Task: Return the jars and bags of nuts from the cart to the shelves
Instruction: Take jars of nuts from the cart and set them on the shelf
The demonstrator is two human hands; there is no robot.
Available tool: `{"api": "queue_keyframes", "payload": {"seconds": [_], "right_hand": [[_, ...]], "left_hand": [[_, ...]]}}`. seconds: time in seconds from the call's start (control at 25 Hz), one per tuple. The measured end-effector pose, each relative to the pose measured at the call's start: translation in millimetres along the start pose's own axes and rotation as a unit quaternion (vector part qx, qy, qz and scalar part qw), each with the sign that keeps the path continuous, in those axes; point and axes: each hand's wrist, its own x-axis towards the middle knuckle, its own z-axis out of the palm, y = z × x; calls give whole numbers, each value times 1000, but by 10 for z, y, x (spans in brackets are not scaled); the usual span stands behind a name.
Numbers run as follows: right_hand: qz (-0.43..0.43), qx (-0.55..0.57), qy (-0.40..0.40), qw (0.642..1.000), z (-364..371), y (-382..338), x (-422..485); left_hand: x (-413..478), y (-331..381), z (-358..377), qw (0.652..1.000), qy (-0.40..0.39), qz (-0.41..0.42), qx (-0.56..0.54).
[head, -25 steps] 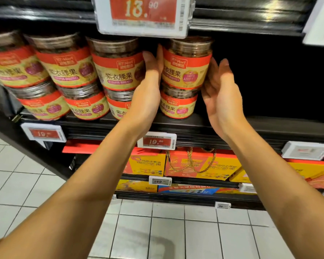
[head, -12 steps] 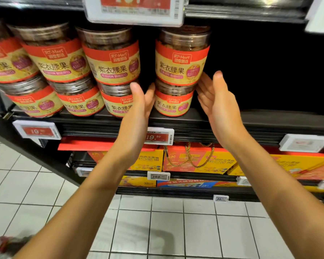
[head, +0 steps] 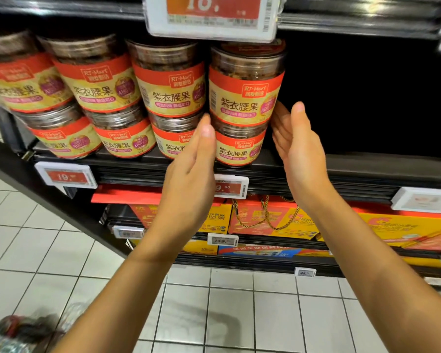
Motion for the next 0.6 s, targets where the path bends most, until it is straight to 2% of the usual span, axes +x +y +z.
{"api": "queue_keyframes", "payload": {"seconds": [0.04,0.12,0.2,0.32,0.44,0.6], "right_hand": [[-6,2,7,1000,-13,3,3],[-1,16,6,1000,-22,1,28],[10,17,4,1000,-20,-12,62],[16,9,11,1000,-9,-16,115],[21,-11,19,1000,35,-15,156],[72,14,-3,997,28,-162,127]], "left_hand": [[-71,-38,-18,999,-17,29,23],[-129,-43,-59,1000,-21,16,2],[60,-74,-4,999,-12,13,38],[242,-127,42,998,16,-44,40],[64,-157,27,997,-1,3,80],[-50,-99,-67,998,5,29,61]]}}
